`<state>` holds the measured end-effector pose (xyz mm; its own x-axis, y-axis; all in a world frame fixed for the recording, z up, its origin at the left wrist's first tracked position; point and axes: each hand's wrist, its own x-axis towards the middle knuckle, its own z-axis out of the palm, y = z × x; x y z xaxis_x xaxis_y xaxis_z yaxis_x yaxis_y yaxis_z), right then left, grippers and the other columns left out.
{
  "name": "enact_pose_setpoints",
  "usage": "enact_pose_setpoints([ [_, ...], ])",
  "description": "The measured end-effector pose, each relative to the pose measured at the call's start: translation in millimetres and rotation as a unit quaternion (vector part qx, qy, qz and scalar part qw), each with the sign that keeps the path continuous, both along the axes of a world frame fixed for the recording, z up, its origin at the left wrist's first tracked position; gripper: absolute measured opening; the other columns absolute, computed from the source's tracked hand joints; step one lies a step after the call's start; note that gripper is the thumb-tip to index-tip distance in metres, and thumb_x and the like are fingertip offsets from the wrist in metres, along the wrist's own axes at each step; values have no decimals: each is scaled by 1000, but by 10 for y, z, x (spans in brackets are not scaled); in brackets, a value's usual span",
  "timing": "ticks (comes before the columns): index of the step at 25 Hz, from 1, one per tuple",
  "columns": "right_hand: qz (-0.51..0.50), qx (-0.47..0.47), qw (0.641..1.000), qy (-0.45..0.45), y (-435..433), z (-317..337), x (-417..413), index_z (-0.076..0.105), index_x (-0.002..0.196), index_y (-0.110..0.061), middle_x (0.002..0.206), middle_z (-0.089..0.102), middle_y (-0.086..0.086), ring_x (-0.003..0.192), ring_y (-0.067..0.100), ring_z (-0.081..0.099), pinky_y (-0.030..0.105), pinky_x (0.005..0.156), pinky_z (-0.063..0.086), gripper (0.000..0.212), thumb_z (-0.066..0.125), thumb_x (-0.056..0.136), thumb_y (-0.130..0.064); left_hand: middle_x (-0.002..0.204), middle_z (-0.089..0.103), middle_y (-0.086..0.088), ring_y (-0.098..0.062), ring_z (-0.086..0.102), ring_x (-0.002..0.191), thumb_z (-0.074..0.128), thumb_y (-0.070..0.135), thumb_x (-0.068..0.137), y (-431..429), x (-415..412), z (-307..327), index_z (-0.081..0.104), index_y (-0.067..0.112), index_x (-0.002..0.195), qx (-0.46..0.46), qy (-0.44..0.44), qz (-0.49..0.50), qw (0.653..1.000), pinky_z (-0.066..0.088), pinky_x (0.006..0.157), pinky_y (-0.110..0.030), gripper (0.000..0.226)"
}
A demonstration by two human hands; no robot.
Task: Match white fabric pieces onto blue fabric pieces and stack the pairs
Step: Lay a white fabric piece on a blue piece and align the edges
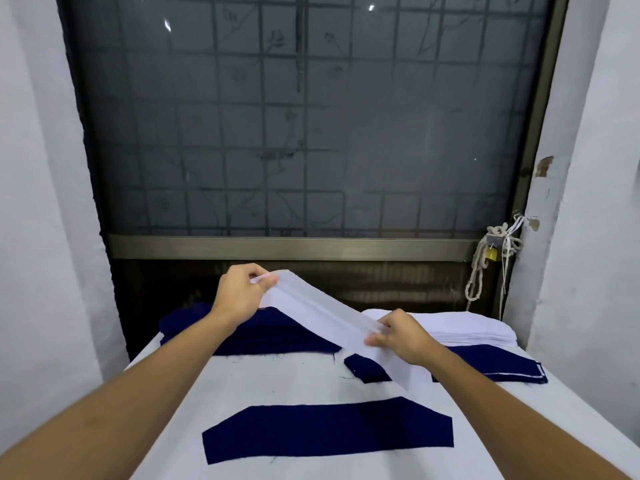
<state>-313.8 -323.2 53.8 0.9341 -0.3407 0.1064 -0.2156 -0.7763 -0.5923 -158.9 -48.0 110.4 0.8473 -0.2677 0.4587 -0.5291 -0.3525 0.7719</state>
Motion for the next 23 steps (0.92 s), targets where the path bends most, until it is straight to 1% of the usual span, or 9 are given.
enact_pose_setpoints([
  [3,-1,14,1000,19,-23,-61,-132,52,56,-20,56,37,-6,56,15,40,31,58,31,42,77,86,-36,91,69,2,-16,67,81,69,29,96,306,69,-225,73,21,87,-14,42,30,999,52,49,-14,13],
  [6,-35,35,998,27,-75,-174,-321,53,74,-20,70,46,-5,67,14,47,27,61,34,32,79,85,-35,85,70,-5,-21,70,60,68,29,97,554,76,-559,72,16,93,-6,86,70,994,57,51,-25,15],
  [7,-39,55,997,29,-93,-218,-394,58,73,-18,69,51,-4,67,14,50,24,59,37,29,79,85,-33,80,69,-6,-21,68,56,68,29,97,617,60,-695,72,14,93,0,92,81,992,56,50,-26,16],
  [10,-23,110,993,31,-135,-363,-607,64,52,-21,59,62,-2,60,12,57,20,56,40,40,74,91,-24,66,63,-9,-21,59,53,68,27,97,754,-35,-1092,70,11,91,26,113,88,989,49,44,-23,18],
  [13,-92,147,985,4,-184,-557,-745,56,61,-11,64,58,5,64,15,62,26,63,43,39,72,92,-26,56,59,-6,-18,53,45,69,33,95,819,-130,-1440,63,12,82,52,148,83,984,44,40,-25,25],
  [16,-159,142,977,5,-209,-811,-788,48,67,-8,64,49,8,62,18,51,31,63,41,42,69,94,-32,73,67,-3,-20,63,64,66,47,94,829,-203,-1746,62,17,82,158,155,100,970,50,58,-30,32],
  [18,-184,130,974,-7,-209,-978,-810,42,67,-12,65,43,5,61,19,43,31,60,35,44,67,95,-35,81,66,2,-18,63,73,58,56,95,841,-246,-1909,59,20,82,217,140,128,957,51,66,-33,38],
  [20,-186,98,978,-20,-210,-1138,-842,36,66,-15,62,39,2,59,19,39,33,59,33,46,65,94,-36,80,65,5,-17,62,73,54,58,96,857,-273,-2012,58,20,81,233,121,141,955,51,67,-34,41],
  [23,-196,37,979,-51,-189,-1392,-899,38,61,-14,57,41,-2,55,17,40,33,57,34,44,64,92,-31,70,63,5,-16,60,66,53,60,96,850,-312,-2109,54,21,75,219,95,142,961,46,58,-30,44],
])
